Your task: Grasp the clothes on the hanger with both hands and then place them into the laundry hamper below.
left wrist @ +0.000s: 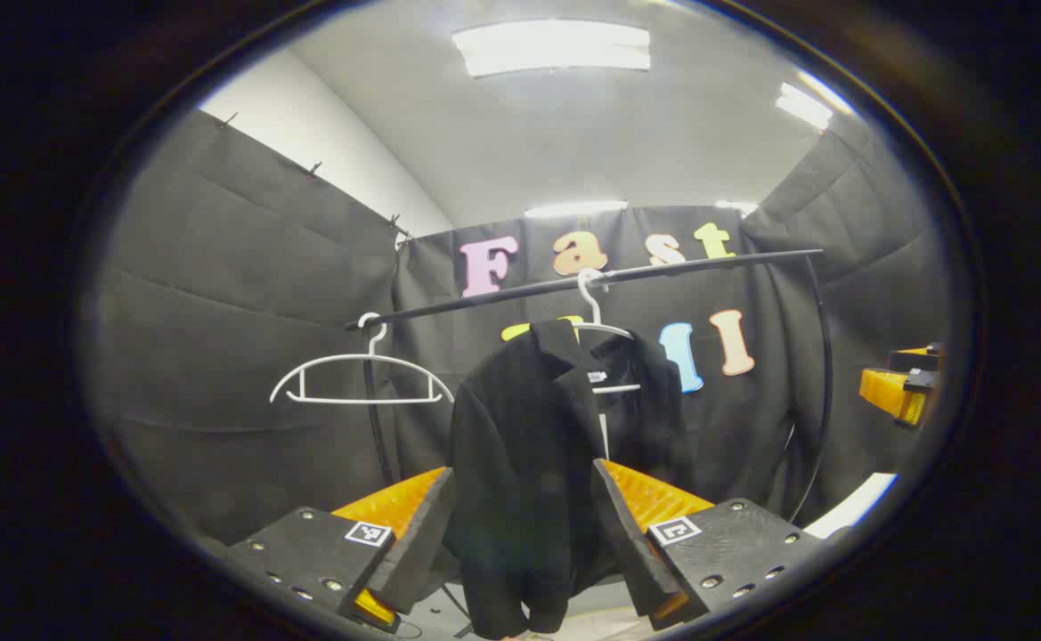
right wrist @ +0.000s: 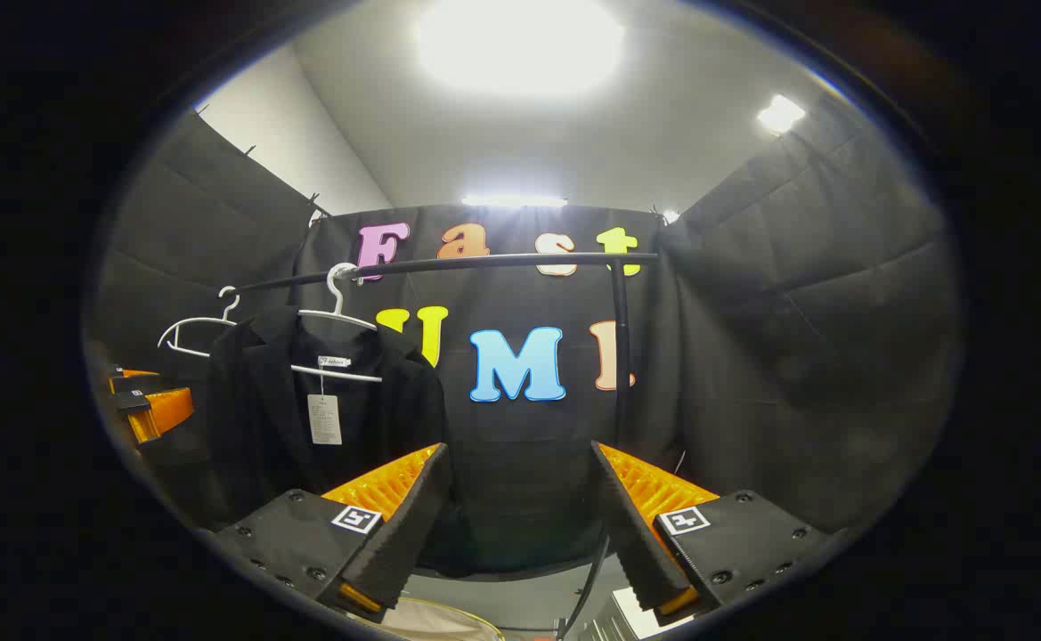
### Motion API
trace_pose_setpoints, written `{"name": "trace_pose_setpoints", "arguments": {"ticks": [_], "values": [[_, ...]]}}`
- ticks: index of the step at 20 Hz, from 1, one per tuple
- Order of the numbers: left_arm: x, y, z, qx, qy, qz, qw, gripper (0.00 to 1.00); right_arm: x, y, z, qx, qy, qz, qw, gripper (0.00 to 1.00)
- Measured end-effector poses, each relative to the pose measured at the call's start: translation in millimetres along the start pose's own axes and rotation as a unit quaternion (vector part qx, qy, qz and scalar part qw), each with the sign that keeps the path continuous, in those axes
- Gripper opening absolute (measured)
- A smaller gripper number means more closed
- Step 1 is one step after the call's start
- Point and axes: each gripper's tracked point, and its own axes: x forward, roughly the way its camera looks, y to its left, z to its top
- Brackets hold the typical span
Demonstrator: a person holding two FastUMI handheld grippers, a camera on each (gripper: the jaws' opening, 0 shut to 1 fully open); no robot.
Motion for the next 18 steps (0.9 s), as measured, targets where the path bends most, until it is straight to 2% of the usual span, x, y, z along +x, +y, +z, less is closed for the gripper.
{"name": "trace_pose_setpoints", "arguments": {"ticks": [11, 18], "values": [[4.1, 5.0, 1.8, -0.022, 0.000, 0.007, 1.000, 0.89, 11.3, 2.4, -0.6, 0.003, 0.002, 0.013, 1.000, 0.97], [6.0, 7.0, 1.3, -0.013, 0.000, 0.002, 1.000, 0.89, 15.7, 7.5, -8.5, 0.017, 0.017, 0.010, 1.000, 0.97]]}}
